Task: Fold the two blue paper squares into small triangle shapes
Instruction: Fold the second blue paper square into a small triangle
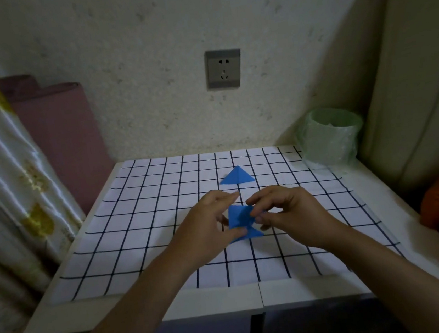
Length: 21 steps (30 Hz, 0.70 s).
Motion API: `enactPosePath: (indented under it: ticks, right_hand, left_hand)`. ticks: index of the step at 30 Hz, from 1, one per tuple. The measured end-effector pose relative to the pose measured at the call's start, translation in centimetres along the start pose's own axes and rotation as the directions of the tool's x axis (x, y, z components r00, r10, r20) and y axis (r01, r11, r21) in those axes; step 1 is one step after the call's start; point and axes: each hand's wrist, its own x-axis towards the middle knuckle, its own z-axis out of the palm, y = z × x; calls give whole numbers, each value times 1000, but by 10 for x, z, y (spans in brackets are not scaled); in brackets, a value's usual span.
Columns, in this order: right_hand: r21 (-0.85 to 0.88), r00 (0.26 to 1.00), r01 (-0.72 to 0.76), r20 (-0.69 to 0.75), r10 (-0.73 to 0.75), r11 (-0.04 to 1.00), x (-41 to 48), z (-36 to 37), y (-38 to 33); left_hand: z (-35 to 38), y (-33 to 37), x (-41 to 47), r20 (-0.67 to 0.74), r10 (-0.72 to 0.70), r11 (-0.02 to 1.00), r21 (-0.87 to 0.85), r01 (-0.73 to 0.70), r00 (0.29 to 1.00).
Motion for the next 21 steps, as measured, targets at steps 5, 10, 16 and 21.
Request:
enactPosePath:
  ticks: [5, 10, 16, 21]
  right_hand:
    - [75, 999, -26, 38, 23, 997, 0, 0, 2]
    - [20, 996, -39, 76, 38, 999, 1, -6, 0]
    - [-134, 997, -15, 76, 25, 991, -1, -11, -1]
    - [-242, 997, 56, 72, -40, 969, -2, -5, 1]
  left_hand:
    - [0, 0, 0, 14, 240, 958, 161, -239, 971]
    - [4, -3, 1, 52, 115, 991, -74, -111, 992]
    - [7, -1, 3, 89, -106, 942, -309, 128, 990]
    - [10, 3, 3, 108, -179, 924, -322, 205, 978]
